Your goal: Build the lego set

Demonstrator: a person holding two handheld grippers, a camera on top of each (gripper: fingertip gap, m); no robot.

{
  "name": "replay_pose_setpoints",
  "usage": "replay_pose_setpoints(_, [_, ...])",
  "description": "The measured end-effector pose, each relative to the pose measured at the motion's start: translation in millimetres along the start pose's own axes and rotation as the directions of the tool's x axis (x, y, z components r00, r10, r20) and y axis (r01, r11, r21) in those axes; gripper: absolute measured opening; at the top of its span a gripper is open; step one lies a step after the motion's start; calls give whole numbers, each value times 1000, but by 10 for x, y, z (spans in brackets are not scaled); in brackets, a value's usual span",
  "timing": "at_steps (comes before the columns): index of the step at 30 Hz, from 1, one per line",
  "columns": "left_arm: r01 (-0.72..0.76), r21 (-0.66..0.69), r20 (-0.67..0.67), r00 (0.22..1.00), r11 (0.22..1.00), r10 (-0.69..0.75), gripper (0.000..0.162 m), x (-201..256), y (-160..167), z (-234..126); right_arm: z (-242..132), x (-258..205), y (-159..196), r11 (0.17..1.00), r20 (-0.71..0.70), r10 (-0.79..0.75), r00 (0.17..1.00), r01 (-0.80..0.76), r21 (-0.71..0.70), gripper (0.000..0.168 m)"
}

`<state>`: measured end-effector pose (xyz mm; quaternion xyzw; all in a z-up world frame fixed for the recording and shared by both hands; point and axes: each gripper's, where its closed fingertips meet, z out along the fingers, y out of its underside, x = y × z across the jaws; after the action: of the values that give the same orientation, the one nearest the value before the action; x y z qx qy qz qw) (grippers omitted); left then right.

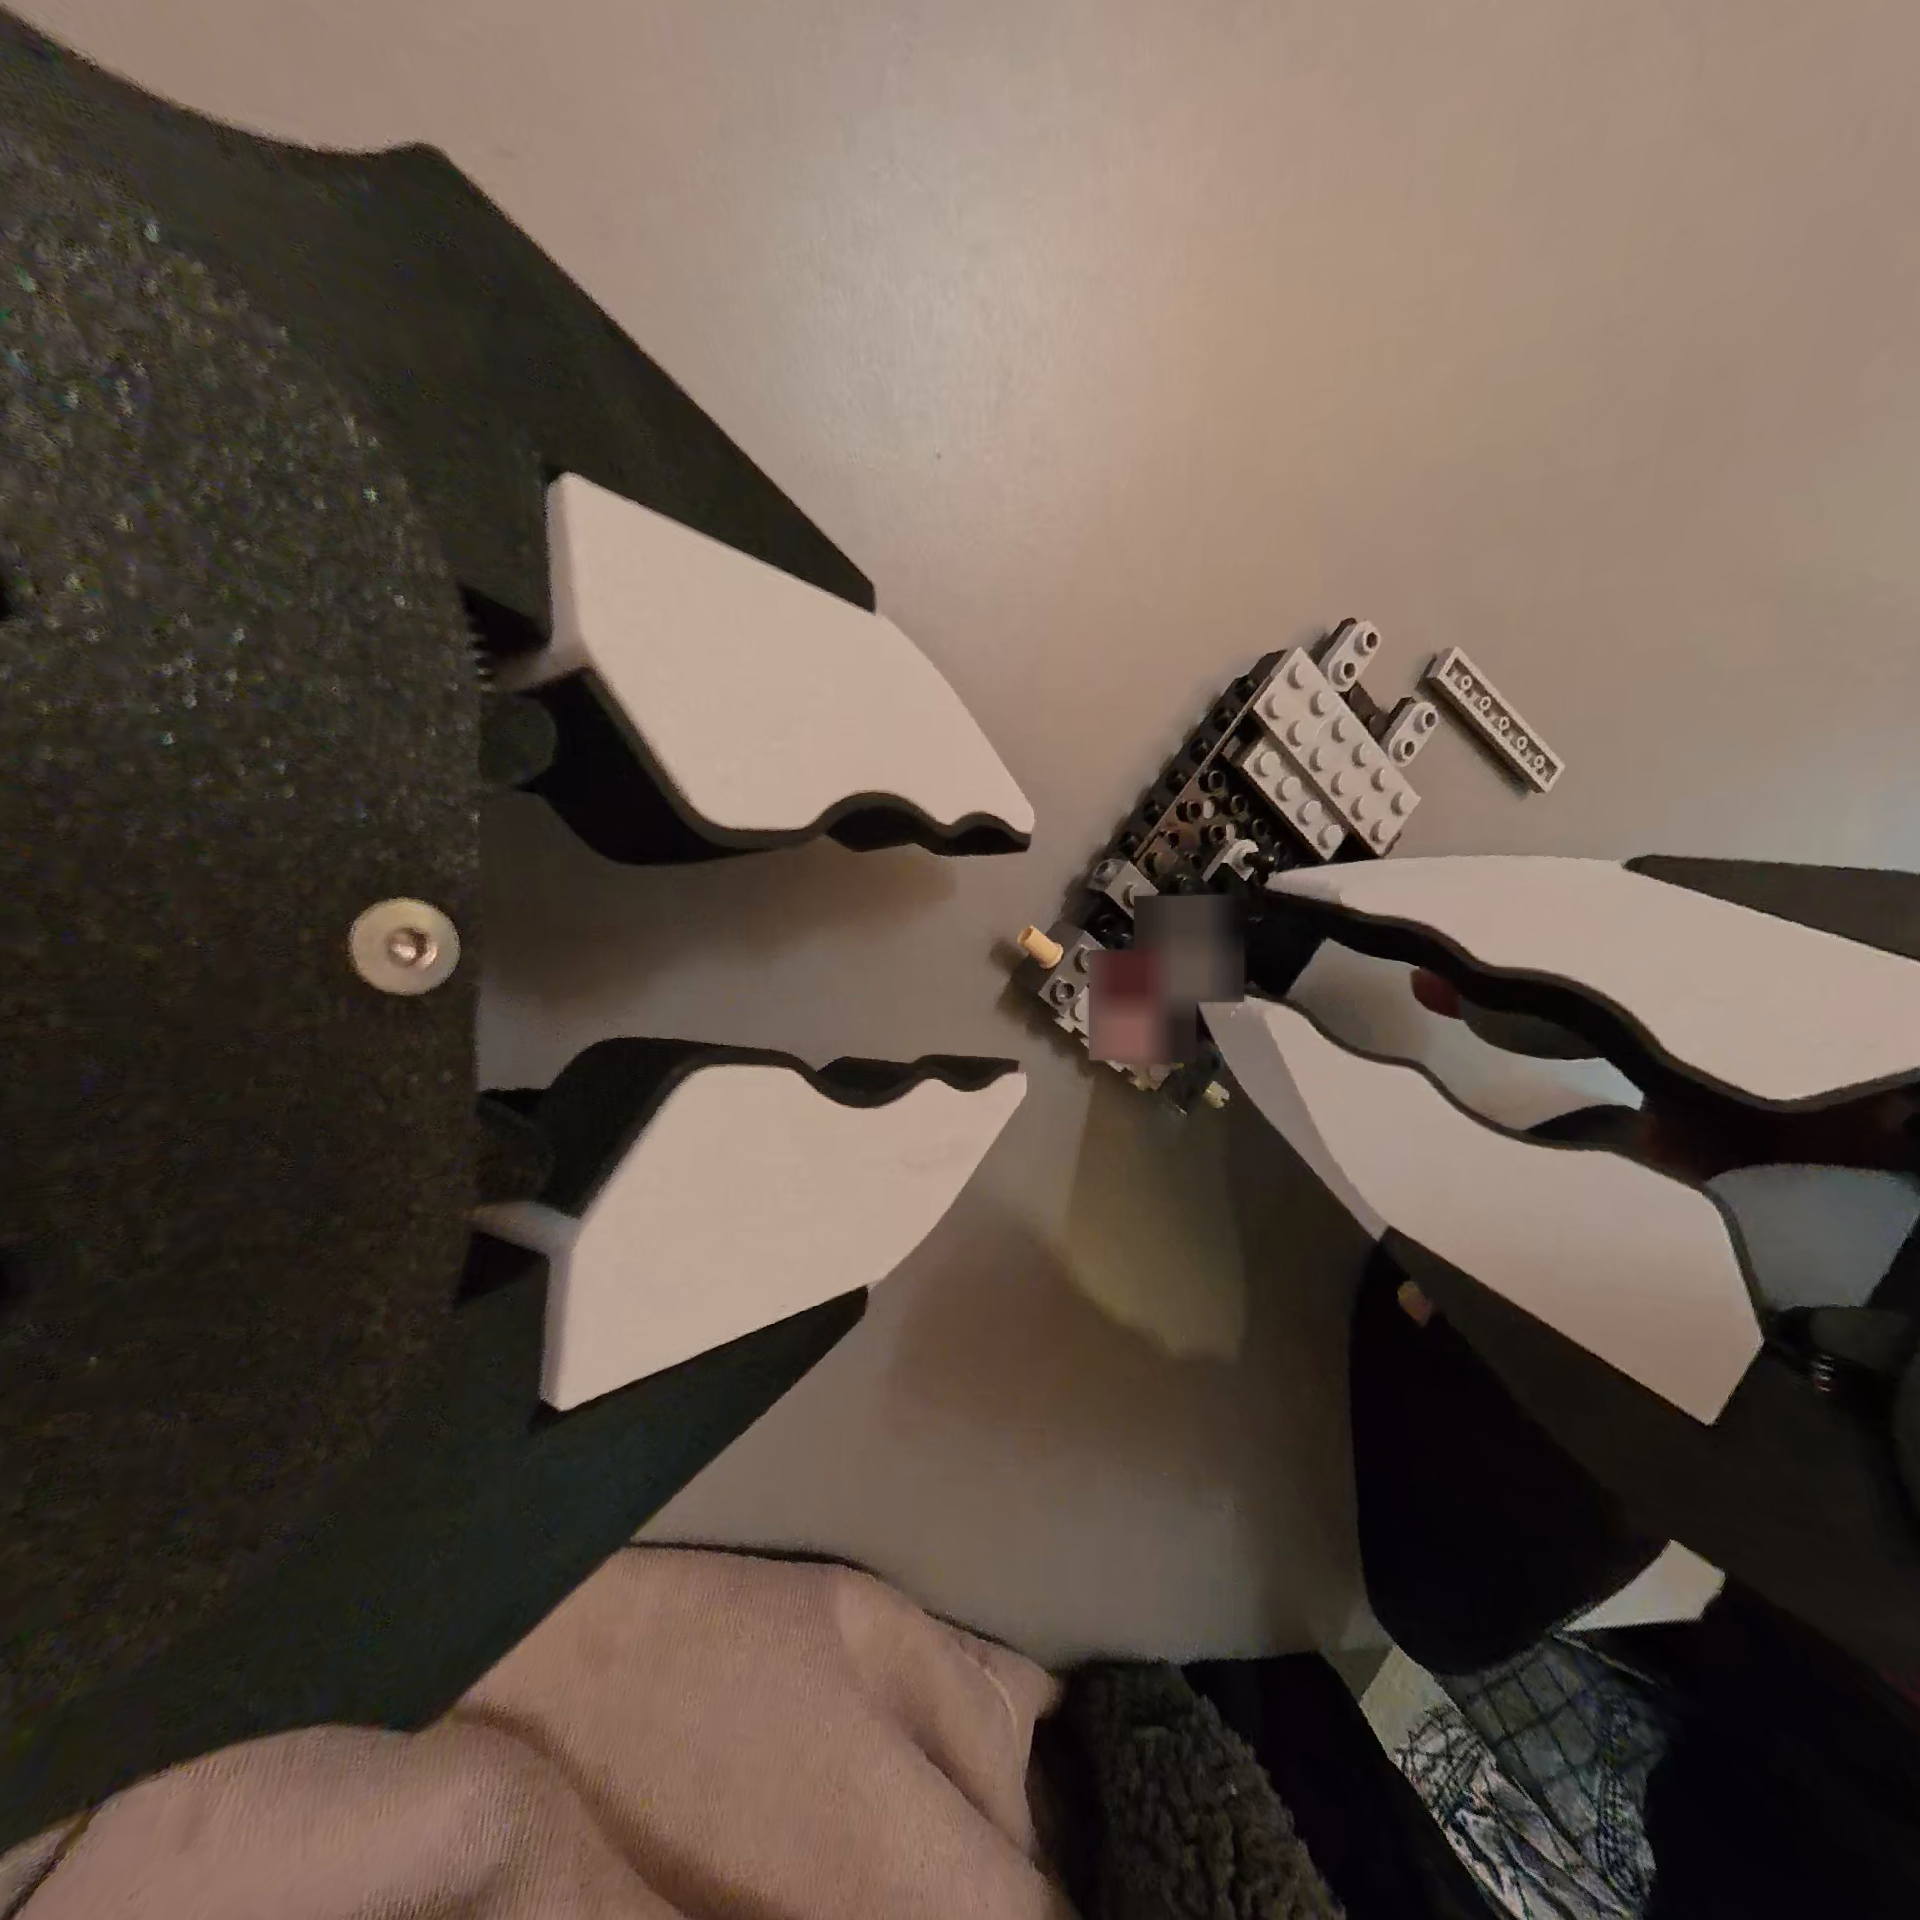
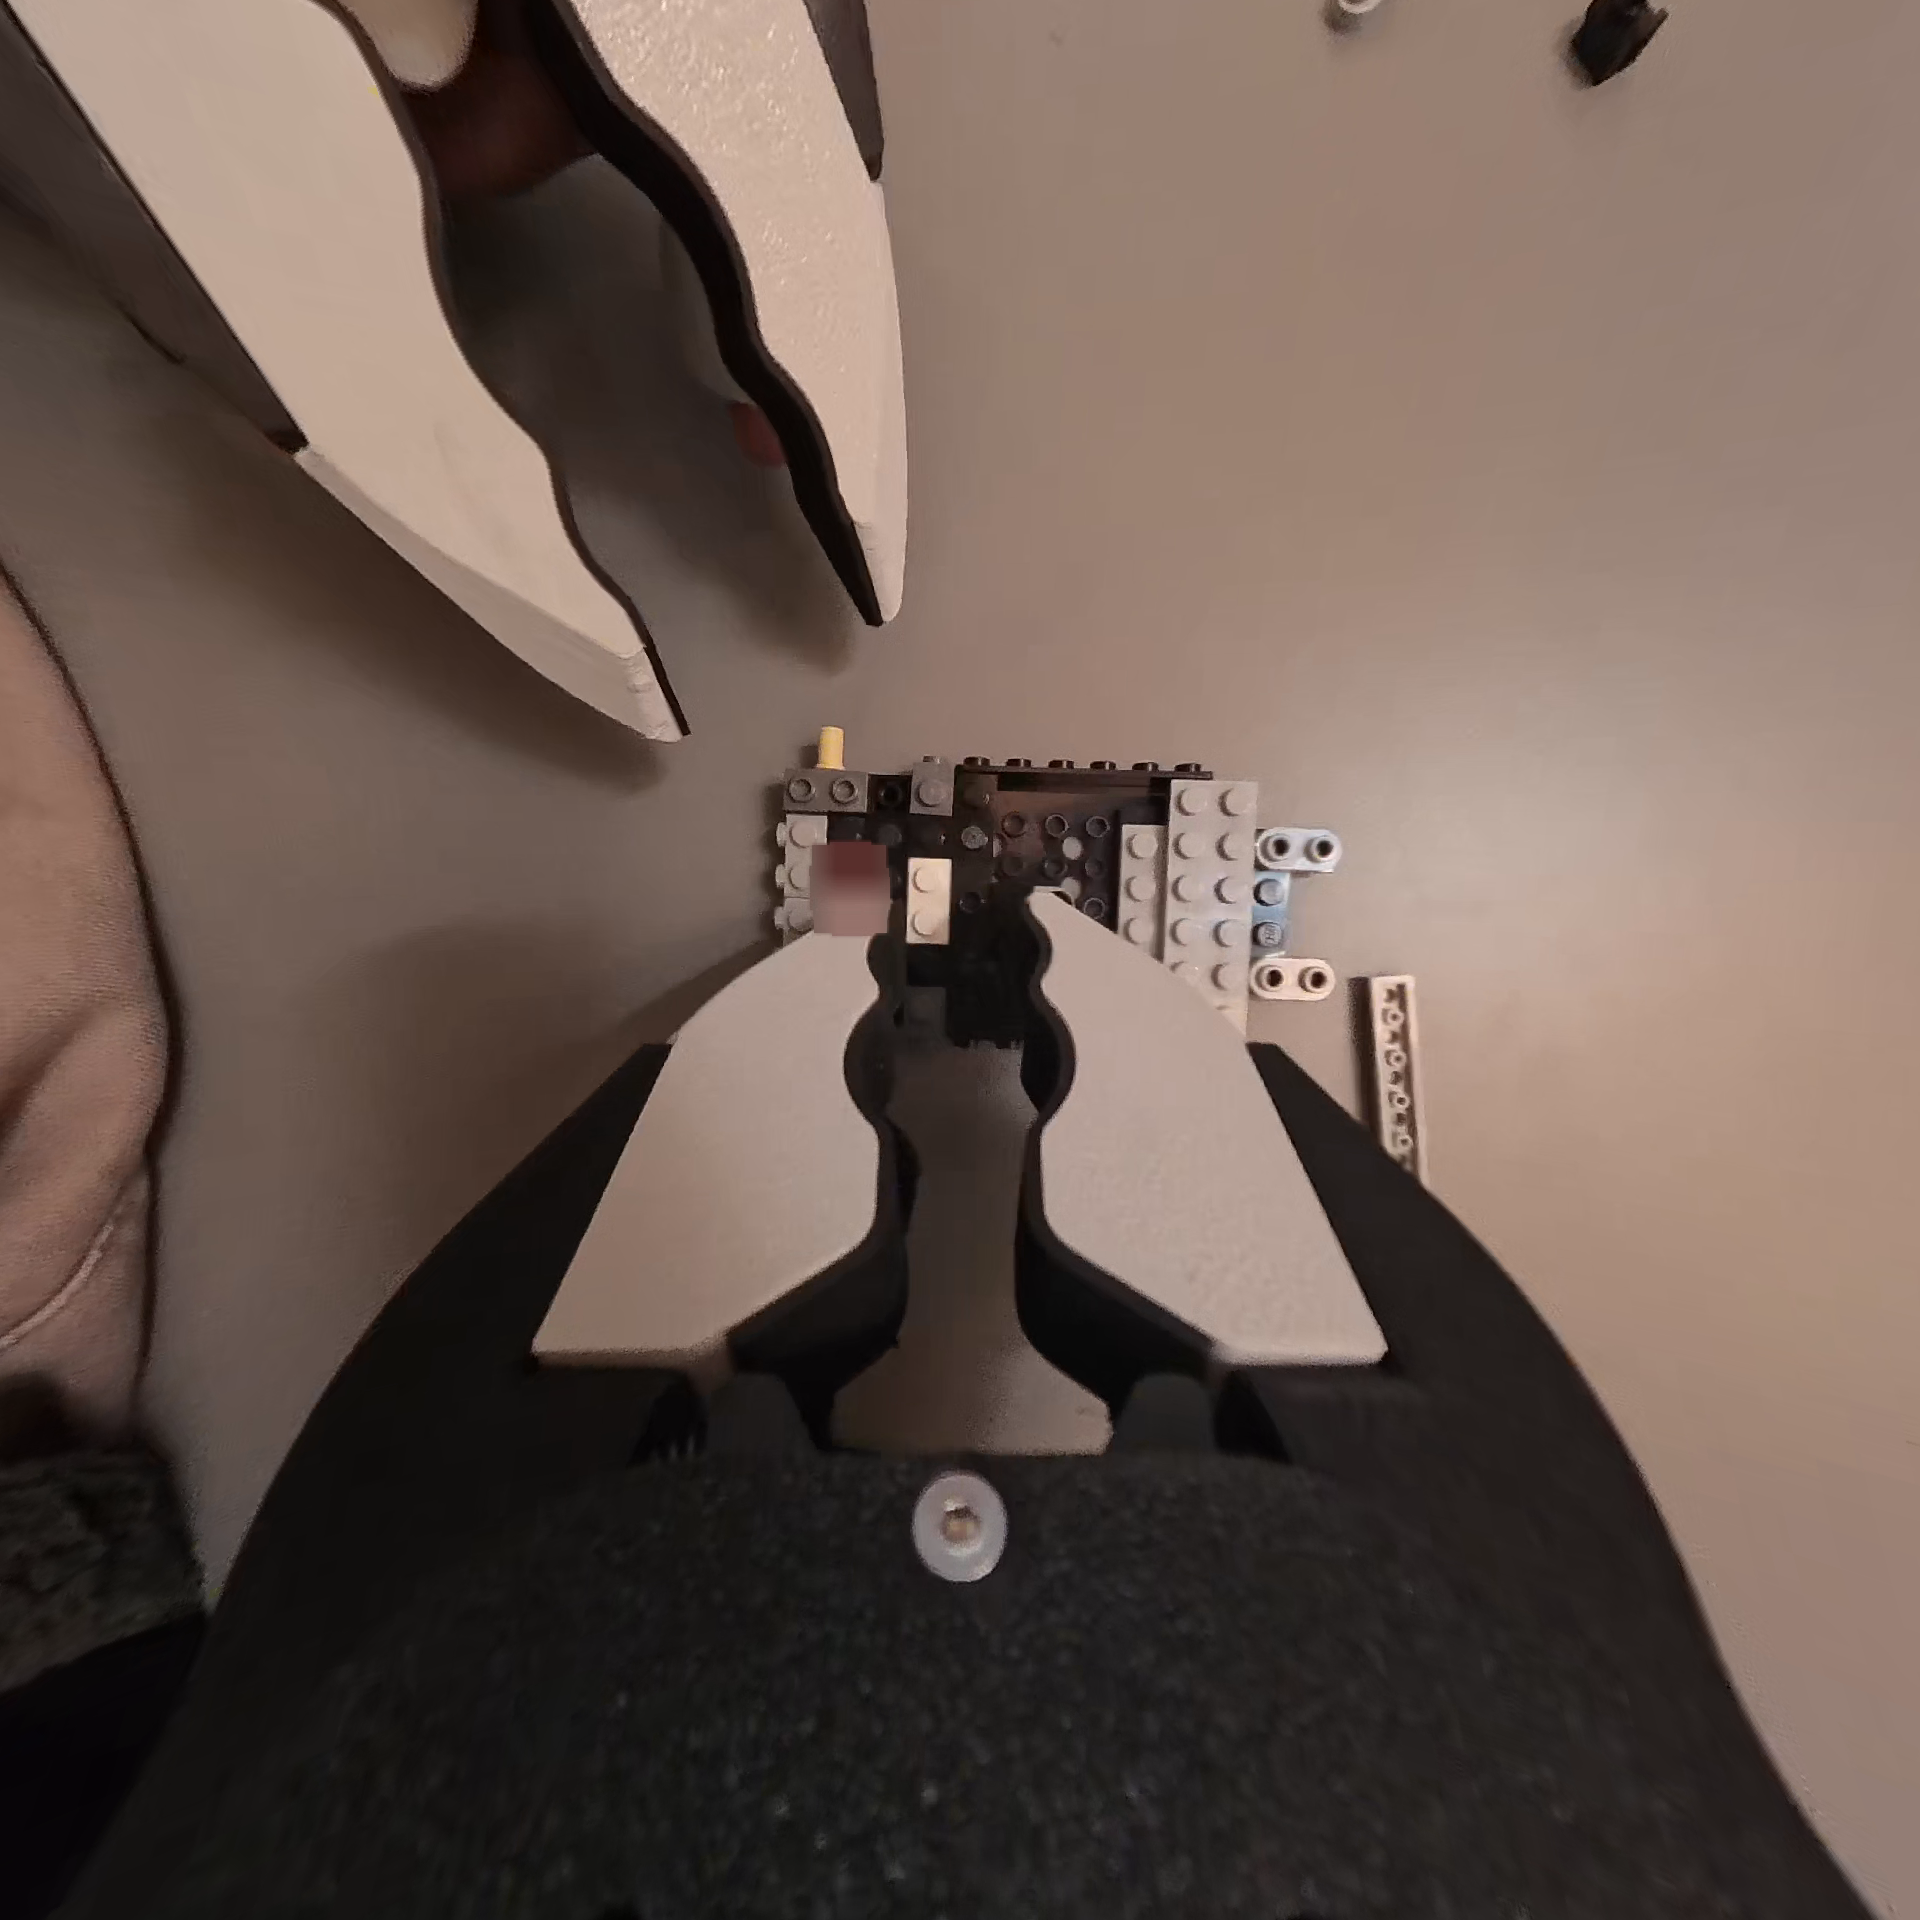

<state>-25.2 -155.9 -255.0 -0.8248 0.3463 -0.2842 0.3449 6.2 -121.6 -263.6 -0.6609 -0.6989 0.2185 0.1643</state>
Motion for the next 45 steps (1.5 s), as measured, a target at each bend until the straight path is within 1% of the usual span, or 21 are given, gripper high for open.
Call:
replay_pose_setpoints(3, [-10,-4,6,1000,1000,10,36,-1,8,-3,25,12,26,1000,7,8,1000,-8,-9,19])
replay_pose_setpoints(6, [-9,-10,5,1000,1000,9,36,-2,20,1,43,-17,19,1000,39,-7,999,6,13,17])
replay_pose_setpoints(11, [-18,-25,-1,1000,1000,18,36,10,51,20,40,-104,10,983,107,-183,977,180,38,14])
replay_pose_setpoints(13, [-26,-33,-2,1000,999,26,36,17,67,35,31,-93,3,978,97,-207,974,205,26,13])
replay_pose_setpoints(16, [-32,-37,-3,999,999,32,36,21,74,39,-39,-124,-91,978,86,-200,976,194,75,7])
replay_pose_setpoints(18, [-30,-34,-5,1000,999,30,36,22,67,33,-38,-151,-104,976,66,-210,976,204,80,4])
replay_pose_setpoints(20, [-31,-32,-7,1000,999,31,36,26,61,29,1,-149,-63,976,47,-216,975,214,53,0])
replay_pose_setpoints(28, [-35,-27,-8,999,999,35,36,31,42,19,63,-131,-17,980,60,-200,978,200,-10,0])
replay_pose_setpoints(40, [-32,-29,-11,999,999,32,36,30,39,35,72,-136,-2,947,70,-250,966,259,-191,0])
replay_pose_setpoints(45, [-31,-29,-11,999,999,31,36,28,37,43,73,-138,2,949,66,-240,968,248,-195,0])
